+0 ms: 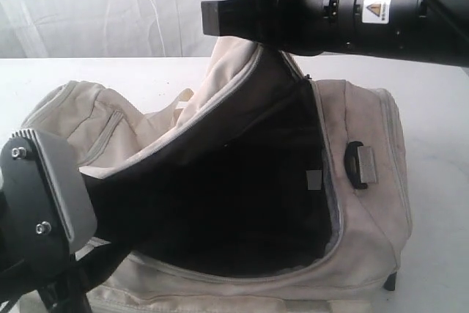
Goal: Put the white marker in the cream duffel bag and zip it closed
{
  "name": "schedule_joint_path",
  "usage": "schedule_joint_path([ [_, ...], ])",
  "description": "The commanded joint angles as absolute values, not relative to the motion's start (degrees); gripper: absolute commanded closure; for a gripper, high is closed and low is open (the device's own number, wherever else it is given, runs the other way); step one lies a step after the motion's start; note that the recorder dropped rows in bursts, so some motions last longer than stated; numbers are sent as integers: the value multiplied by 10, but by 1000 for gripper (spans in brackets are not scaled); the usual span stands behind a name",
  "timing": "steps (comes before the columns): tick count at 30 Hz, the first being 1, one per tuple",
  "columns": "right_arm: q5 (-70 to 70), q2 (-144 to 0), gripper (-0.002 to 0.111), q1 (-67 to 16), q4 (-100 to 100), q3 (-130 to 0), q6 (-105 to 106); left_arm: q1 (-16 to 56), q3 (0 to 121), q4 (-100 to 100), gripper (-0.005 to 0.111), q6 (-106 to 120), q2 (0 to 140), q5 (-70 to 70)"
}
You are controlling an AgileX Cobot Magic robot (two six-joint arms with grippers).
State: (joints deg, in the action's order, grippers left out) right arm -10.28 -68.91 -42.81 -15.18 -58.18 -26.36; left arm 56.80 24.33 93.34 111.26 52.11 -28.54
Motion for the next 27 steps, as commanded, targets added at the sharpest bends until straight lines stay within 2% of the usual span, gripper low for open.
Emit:
schedule_joint_path([
  [1, -72, -681, 100, -428, -151, -588, -257, 566, 242, 871, 53, 1043, 527, -333],
  [4, -72, -681, 100, -428, -151, -588, -257, 566, 246, 836, 53, 999, 526, -322],
  [13, -73, -687, 100, -428, -152, -588, -257, 566, 319, 852, 60, 1001, 526, -159],
  [18, -71, -687, 100, -428, -152, -588, -257, 566, 359, 848, 60, 1004, 526, -48],
  [27, -77, -687, 100, -428, -152, -588, -257, 566, 373, 881, 60, 1146, 526, -190],
])
